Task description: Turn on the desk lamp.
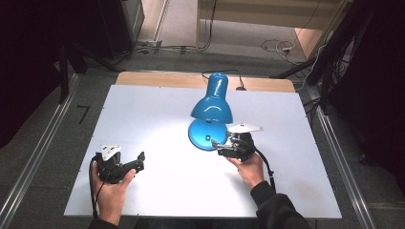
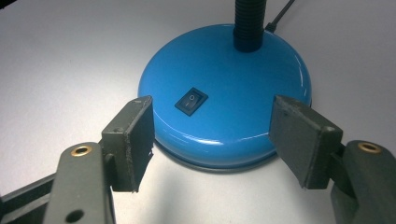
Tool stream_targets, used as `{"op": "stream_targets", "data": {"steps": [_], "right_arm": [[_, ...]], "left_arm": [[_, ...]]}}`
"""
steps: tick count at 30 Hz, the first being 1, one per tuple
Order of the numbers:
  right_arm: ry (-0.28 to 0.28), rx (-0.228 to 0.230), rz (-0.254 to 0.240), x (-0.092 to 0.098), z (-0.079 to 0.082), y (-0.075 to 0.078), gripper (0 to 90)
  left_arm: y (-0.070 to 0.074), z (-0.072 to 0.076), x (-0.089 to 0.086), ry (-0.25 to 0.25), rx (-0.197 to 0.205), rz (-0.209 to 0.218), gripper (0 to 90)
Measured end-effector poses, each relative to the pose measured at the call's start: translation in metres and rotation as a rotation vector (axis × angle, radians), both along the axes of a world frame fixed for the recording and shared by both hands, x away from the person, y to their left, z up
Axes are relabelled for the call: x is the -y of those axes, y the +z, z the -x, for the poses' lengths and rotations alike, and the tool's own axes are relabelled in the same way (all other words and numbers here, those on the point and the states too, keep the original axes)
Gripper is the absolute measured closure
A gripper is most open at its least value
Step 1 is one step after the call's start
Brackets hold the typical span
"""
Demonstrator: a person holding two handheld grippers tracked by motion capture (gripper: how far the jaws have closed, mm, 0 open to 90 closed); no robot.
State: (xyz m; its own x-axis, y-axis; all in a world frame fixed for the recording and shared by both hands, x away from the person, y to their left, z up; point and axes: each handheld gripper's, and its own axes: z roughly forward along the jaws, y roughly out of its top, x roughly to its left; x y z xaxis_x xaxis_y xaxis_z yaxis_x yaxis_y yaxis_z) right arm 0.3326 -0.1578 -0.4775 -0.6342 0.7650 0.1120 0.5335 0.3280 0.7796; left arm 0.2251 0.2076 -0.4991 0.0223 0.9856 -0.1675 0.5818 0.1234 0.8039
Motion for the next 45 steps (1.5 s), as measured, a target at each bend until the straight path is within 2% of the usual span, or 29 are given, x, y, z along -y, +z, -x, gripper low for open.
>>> {"op": "stream_targets", "data": {"steps": [15, 33, 45], "right_arm": [[-0.017, -0.003, 0.003, 0.021, 0.006, 0.000, 27.7], [-0.063, 0.004, 0.002, 0.063, 0.013, 0.001, 27.0], [-0.085, 0.005, 0.021, 0.084, 0.019, 0.000, 26.5]], "left_arm": [[0.000, 0.000, 0.001, 0.003, -0.002, -0.001, 7.2], [-0.001, 0.000, 0.001, 0.003, -0.006, -0.003, 7.2], [-0.001, 0.000, 0.001, 0.004, -0.007, -0.004, 7.2]]}}
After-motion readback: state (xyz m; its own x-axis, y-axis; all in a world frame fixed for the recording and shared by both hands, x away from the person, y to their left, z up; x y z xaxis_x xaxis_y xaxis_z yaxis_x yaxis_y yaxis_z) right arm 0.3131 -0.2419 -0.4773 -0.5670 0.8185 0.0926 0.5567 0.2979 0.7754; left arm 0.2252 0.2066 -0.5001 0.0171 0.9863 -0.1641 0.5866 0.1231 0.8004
